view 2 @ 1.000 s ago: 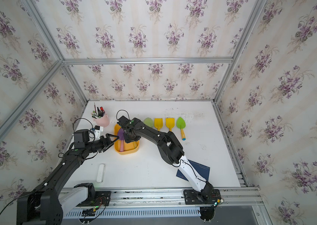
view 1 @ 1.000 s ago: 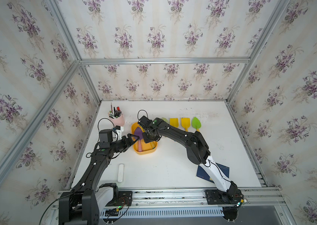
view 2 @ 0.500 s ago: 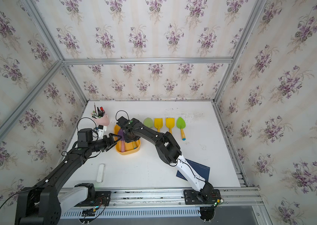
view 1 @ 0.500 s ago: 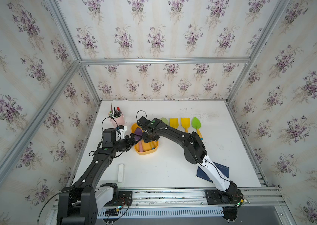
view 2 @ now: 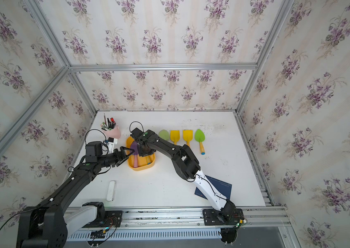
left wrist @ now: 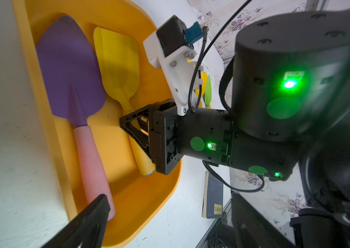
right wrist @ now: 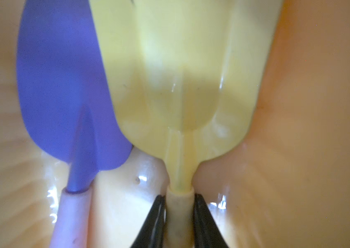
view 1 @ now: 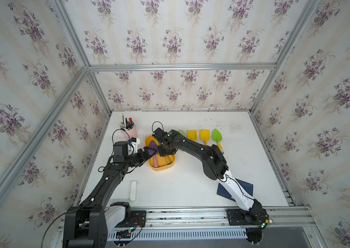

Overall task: Take the shovel out of the storage box
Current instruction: Pick up the shovel from the storage box, then place the shovel at the center of the board.

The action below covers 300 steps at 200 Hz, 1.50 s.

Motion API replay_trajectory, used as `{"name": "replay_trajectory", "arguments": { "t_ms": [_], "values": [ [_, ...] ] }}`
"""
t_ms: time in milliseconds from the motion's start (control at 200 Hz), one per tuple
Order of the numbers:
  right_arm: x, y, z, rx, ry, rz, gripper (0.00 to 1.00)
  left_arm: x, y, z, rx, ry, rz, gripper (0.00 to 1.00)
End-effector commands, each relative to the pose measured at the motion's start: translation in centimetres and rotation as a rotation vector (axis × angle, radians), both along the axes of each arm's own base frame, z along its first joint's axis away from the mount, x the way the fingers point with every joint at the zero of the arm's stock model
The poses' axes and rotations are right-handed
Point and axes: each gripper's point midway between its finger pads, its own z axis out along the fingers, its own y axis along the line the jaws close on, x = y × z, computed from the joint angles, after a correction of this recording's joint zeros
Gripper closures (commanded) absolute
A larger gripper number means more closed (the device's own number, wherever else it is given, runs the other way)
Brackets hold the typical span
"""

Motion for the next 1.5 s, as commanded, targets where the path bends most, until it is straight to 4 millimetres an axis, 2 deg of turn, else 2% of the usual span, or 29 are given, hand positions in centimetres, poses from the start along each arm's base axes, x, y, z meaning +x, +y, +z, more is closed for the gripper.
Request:
{"name": "replay_trajectory", "arguments": {
  "t_ms": [0, 100, 110, 125, 350, 490, 594, 704, 784, 909, 994, 1014, 1164, 1274, 1359, 1429, 1494],
  "values": [
    [-0.1, 0.5, 0.4, 0.027, 0.005, -0.003, 0.84, 0.4, 0.1, 0.7, 0.005, -0.031, -0.001, 0.12],
    [-0.1, 0.8, 1.3, 0.051, -0.001, -0.007, 0.86, 0.5, -0.2, 1.1, -0.026, -0.040, -0.006, 0.12],
    [0.1, 1.0, 2.8, 0.075, -0.018, -0.006, 0.86, 0.5, -0.3, 1.2, -0.032, -0.039, -0.005, 0.12],
    [0.1, 1.1, 3.5, 0.085, -0.025, -0.005, 0.86, 0.6, -0.3, 1.3, -0.040, -0.041, -0.005, 0.12],
    [0.1, 1.6, 9.4, 0.191, -0.081, 0.001, 0.89, 0.4, -0.4, 4.1, -0.097, -0.095, 0.030, 0.11],
    [0.0, 0.4, 12.0, 0.200, -0.109, 0.013, 0.91, 0.4, -1.3, 5.9, -0.115, -0.125, 0.034, 0.10],
    [0.1, -1.9, 13.5, 0.172, -0.135, 0.004, 0.92, 0.8, -4.2, 7.4, -0.094, -0.165, 0.008, 0.10],
    [0.6, -6.1, 14.4, 0.130, -0.152, -0.027, 0.92, 1.8, -7.8, 9.0, -0.074, -0.211, -0.025, 0.10],
    [1.1, -10.1, 14.5, 0.110, -0.148, -0.070, 0.92, 3.0, -10.2, 9.8, -0.078, -0.227, -0.053, 0.10],
    [2.2, -17.4, 14.9, 0.081, -0.176, -0.162, 0.92, 4.7, -13.9, 10.0, -0.089, -0.248, -0.079, 0.10],
    [2.7, -22.4, 14.4, 0.040, -0.172, -0.211, 0.91, 5.7, -16.9, 10.5, -0.079, -0.275, -0.106, 0.10],
    [3.4, -24.7, 14.2, 0.022, -0.171, -0.250, 0.91, 6.2, -17.8, 9.6, -0.064, -0.259, -0.115, 0.10],
    [4.9, -33.4, 13.2, -0.094, -0.211, -0.355, 0.89, 7.9, -23.3, 9.2, -0.069, -0.267, -0.182, 0.11],
    [5.8, -37.1, 11.6, -0.071, -0.156, -0.428, 0.88, 8.9, -26.7, 8.4, -0.037, -0.283, -0.208, 0.11],
    [6.6, -39.8, 9.9, -0.119, -0.112, -0.476, 0.87, 9.2, -29.5, 7.4, -0.057, -0.267, -0.253, 0.11],
    [7.1, -41.4, 8.5, -0.147, -0.068, -0.491, 0.86, 9.2, -31.4, 6.7, -0.070, -0.259, -0.284, 0.12],
    [7.4, -42.4, 7.1, -0.153, -0.022, -0.503, 0.85, 9.0, -32.2, 6.0, -0.054, -0.258, -0.295, 0.12]
  ]
}}
